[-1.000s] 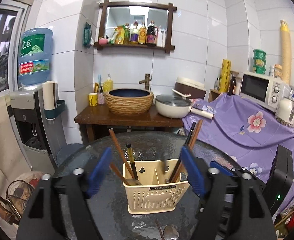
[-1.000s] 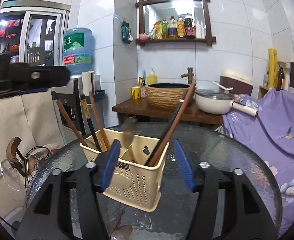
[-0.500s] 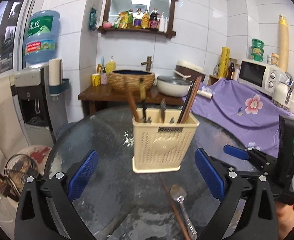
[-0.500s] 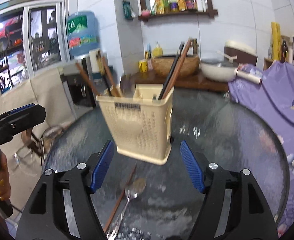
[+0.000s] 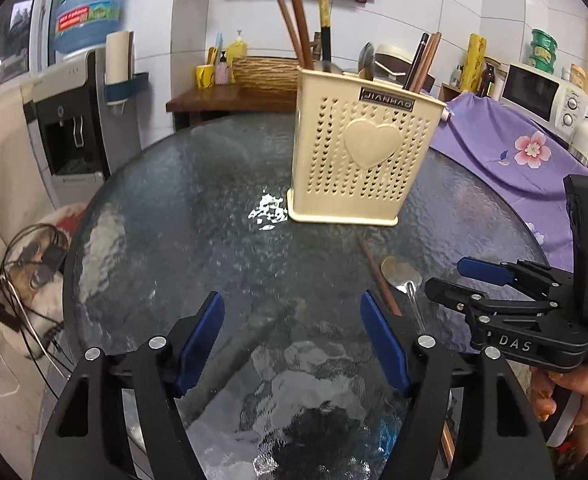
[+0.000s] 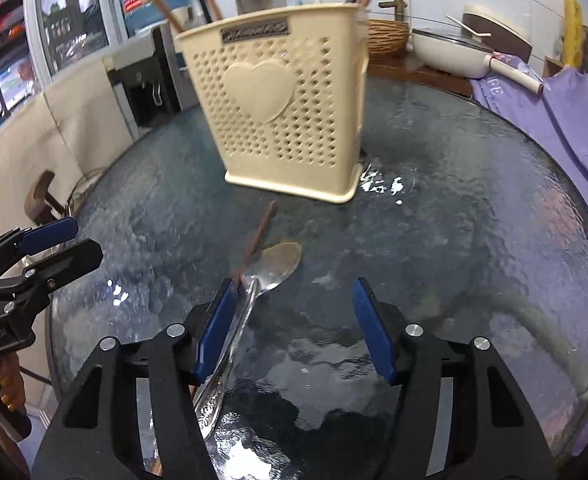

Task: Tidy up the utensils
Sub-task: 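Move both tools down to the table toward the silver spoon and wooden chopstick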

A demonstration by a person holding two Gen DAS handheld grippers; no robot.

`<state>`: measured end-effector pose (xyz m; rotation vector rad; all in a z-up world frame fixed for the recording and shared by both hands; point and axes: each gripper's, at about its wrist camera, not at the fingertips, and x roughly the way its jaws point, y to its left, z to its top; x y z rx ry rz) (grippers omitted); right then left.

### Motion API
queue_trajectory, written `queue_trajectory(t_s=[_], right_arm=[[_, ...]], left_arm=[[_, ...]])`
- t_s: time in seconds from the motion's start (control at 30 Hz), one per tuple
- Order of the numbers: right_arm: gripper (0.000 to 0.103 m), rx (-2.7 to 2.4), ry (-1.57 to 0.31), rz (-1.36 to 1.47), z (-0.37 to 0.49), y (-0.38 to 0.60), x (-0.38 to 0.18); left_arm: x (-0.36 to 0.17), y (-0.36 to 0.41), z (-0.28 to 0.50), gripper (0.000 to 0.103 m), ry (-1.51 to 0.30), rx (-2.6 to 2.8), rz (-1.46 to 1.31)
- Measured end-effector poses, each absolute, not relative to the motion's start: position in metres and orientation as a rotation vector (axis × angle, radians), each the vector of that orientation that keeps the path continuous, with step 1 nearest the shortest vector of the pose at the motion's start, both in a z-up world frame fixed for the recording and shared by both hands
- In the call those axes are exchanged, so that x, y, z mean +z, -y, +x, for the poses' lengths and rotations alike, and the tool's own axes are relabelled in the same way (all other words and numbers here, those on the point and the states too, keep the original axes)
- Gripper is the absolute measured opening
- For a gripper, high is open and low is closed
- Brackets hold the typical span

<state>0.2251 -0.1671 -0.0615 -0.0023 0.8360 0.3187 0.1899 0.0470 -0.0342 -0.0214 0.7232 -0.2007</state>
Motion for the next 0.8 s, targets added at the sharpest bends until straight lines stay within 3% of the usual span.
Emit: queue_trajectory(t_s=[0.33, 0.63, 0.8], right_arm=[[0.059, 0.28, -0.908, -0.168, 0.23, 0.138, -0.076], [0.057, 0.277, -0.944, -0.111, 0.245, 0.138, -0.08], [0.051, 0.273, -0.958, -0.11, 0.259, 0.132, -0.078]], left_arm=[[-0.041, -0.053, 0.182, 0.069, -0.745, -0.199, -0.038], [-0.04, -0.052, 0.179, 0.069, -0.745, -0.201, -0.041], [-0.042, -0.05, 0.18, 0.069, -0.754, -0.201, -0.043]])
